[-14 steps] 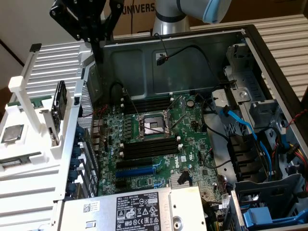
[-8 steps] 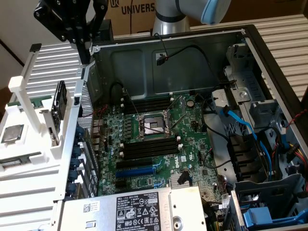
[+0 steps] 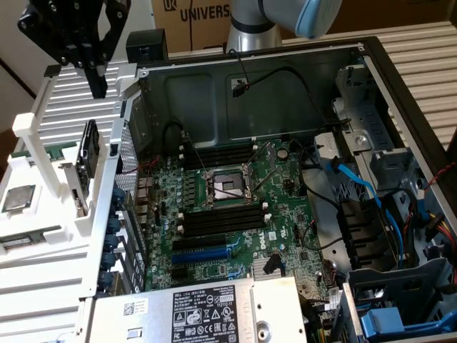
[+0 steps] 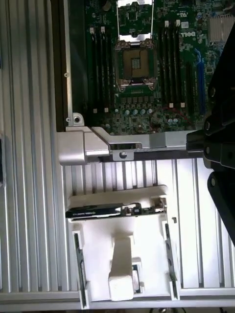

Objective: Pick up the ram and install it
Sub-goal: 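Reach for the ram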

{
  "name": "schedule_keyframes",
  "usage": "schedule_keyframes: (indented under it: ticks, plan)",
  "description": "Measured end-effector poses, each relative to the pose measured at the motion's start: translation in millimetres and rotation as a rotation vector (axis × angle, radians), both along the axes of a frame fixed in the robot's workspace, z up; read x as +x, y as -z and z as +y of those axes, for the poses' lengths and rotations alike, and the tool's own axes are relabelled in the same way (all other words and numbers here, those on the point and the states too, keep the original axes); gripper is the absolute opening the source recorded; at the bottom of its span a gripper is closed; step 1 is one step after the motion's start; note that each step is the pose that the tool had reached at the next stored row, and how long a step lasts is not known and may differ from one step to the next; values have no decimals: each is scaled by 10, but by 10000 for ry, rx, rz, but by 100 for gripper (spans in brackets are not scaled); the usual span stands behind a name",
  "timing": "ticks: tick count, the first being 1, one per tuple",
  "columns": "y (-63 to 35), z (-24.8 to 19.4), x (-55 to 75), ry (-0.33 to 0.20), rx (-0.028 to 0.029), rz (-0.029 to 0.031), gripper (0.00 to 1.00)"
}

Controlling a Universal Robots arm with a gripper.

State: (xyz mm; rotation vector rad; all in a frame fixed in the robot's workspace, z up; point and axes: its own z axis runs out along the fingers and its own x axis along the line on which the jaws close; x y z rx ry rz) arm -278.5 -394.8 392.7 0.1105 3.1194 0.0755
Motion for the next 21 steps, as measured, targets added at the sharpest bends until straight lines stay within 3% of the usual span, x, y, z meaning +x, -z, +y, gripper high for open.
schedule_keyframes:
  ticks: [17,18,21]
  plan:
    - [3,0,-824,1,109,10,10]
    - [8,0,-1004,0,114,10,10]
    - [18,1,-1143,0,114,9,10]
